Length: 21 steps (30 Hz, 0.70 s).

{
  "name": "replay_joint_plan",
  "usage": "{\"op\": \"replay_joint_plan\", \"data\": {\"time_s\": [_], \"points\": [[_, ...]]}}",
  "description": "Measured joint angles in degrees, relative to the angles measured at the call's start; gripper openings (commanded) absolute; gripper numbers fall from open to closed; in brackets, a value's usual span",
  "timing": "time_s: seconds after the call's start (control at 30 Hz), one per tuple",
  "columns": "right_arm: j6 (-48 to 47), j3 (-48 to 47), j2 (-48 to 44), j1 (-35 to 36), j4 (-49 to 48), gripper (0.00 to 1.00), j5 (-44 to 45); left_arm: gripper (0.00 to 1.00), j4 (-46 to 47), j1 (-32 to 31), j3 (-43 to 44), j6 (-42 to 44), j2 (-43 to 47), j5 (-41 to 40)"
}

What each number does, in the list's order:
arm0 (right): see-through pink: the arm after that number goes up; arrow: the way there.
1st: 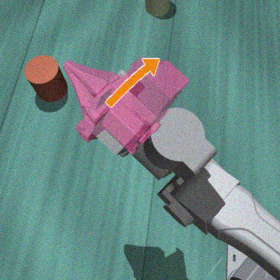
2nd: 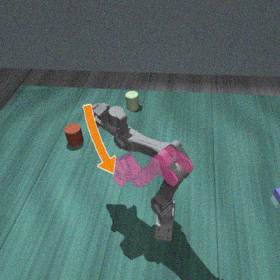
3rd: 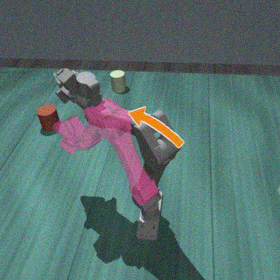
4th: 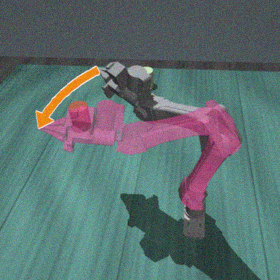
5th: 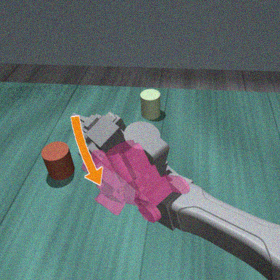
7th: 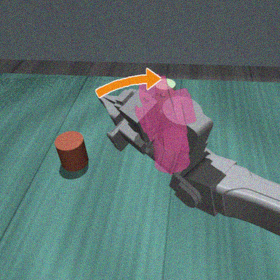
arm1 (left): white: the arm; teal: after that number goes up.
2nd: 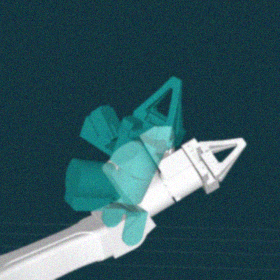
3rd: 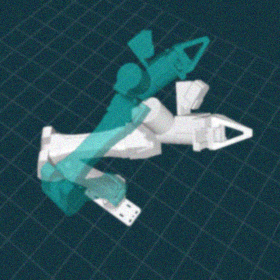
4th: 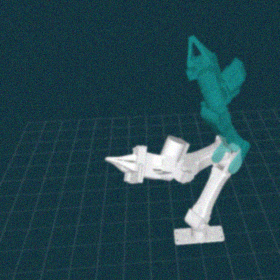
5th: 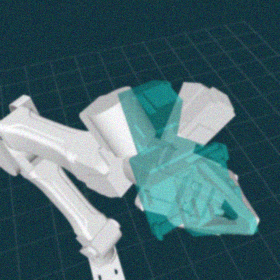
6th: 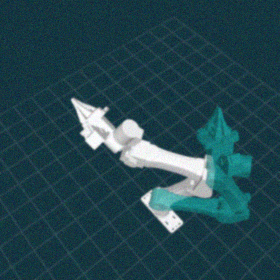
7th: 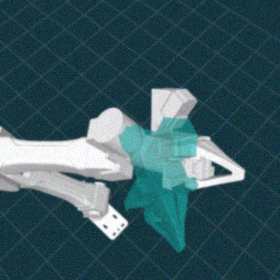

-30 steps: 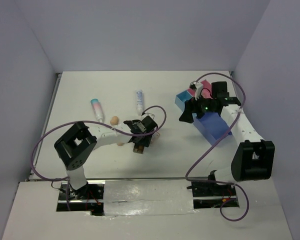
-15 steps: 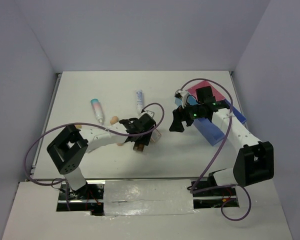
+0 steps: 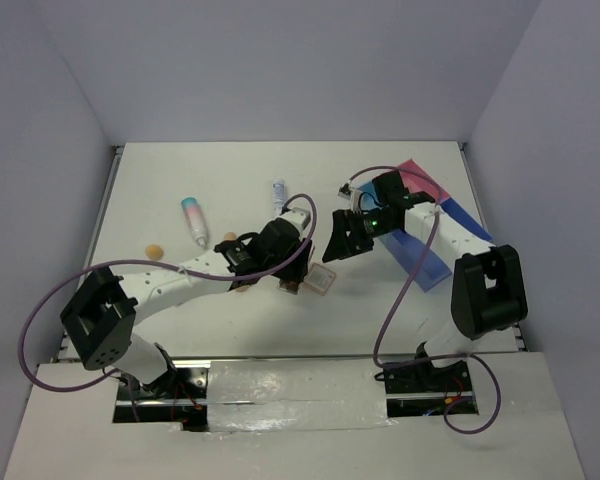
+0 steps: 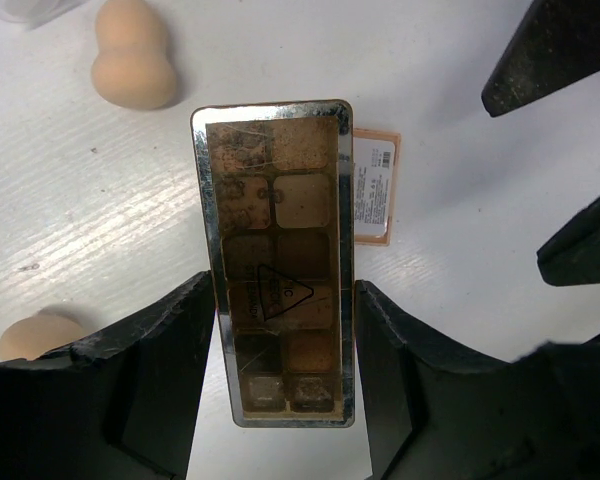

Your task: Organize the makeup

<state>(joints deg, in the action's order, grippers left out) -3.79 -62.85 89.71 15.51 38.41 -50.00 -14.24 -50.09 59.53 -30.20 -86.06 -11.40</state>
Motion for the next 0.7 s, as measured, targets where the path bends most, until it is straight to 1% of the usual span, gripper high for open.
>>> {"op": "replay_joint_plan", "data": {"time_s": [0.1,0.17,0.37,0.43,0.63,0.7], "points": [[4.0,-2.9,2.4,0.0,0.2,0.87,-2.5,0.0,1.3,0.0,-1.1,0.1,0.0,1.2],[5.9,-4.1,3.7,0.0,0.1,0.86,-3.7,0.0,1.9,0.0,-1.6,0.2,0.0,1.7],[10.8,-4.8,8.3,0.2,0.0,0.85,-5.5,0.0,3.1,0.0,-1.7,0.2,0.1,2.7],[11.8,-5.0,9.7,0.6,0.0,0.81,-5.5,0.0,3.4,0.0,-1.7,0.2,0.2,3.0],[14.0,-7.3,12.9,2.0,0.0,0.74,-6.4,0.0,4.7,0.0,-1.8,0.2,0.8,4.3],[14.4,-9.0,14.2,2.3,0.0,0.68,-6.7,0.0,5.2,0.0,-1.8,0.2,0.8,4.8]]}}
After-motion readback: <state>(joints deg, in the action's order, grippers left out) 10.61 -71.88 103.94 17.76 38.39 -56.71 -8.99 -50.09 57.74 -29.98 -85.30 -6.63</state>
